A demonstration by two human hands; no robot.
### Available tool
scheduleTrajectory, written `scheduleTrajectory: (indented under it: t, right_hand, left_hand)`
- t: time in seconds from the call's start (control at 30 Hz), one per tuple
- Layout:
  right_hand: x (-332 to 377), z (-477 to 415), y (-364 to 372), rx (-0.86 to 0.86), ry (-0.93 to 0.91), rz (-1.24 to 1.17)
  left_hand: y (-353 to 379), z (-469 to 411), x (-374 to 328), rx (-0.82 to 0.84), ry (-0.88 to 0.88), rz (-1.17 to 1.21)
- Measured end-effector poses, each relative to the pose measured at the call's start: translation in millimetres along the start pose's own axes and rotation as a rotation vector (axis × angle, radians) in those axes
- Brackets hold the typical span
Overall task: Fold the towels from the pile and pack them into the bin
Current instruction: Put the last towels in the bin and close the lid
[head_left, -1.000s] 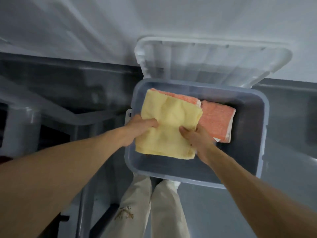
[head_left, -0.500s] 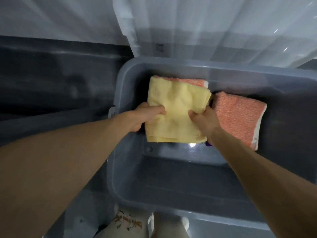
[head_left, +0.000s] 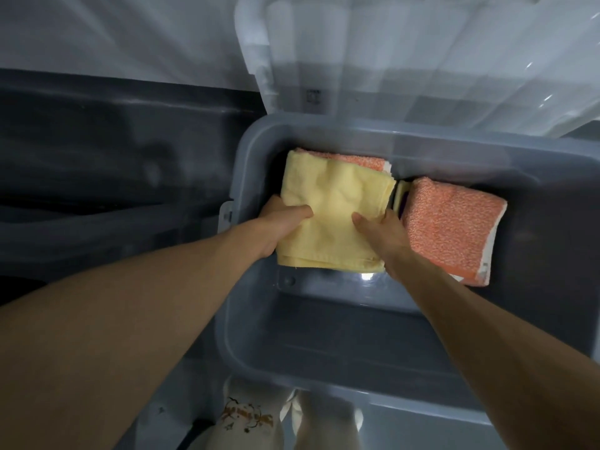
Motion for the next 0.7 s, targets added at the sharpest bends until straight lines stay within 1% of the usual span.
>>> scheduleTrajectory:
  t: [0.1,0.2,0.37,0.47,0.53,0.6,0.63,0.7]
  right_hand:
    - [7.3,21.2,-10.3,-0.011,-0.01,0.063]
    - [13.6,51.8,-23.1,-0.008,-0.009,0.136]
    - [52.7,131.2,-45.9,0.0,-0.041,0.143]
    - [91.8,190.5,-57.1,0.054,-0.072,0.107]
    - [121.6,232.1,-60.5,0.104,-0.086,0.025]
    - [153.6,274.0,-71.1,0.094,-0.142,-0.032]
    - [163.0,291.5,-74.9,0.09,-0.166,-0.044]
    - [172.7,330.7,-86.3,0.097,-0.185,-0.144]
  left_hand:
    - [-9.1,22.6,-4.4,-0.02,0.024,-0.057]
    - [-16.1,55.2,-13.3,0.009,0.069,-0.121]
    - [-45.1,138.1,-33.8,-0.002,0.099,-0.16]
    - [-55.9,204.7,-48.2,0.052,0.136,-0.091]
    - [-64.5,246.9,-56.3,0.074,0.148,0.013]
    - [-79.5,285.6,-65.5,0.045,0.175,0.133]
    - [-85.0,300.7,-66.0,0.031,0.18,0.182]
    - [-92.4,337.9,-68.1,0.027,0.21,0.247]
Point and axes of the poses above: each hand's wrist, its own z-axis away from the middle knuckle, its own y-axis out of the palm, x = y × z, the point moved 10 cm from there along -z, towards the middle knuckle, and after that the axes turned 4 degrees about -z, right-handed, at the moved point
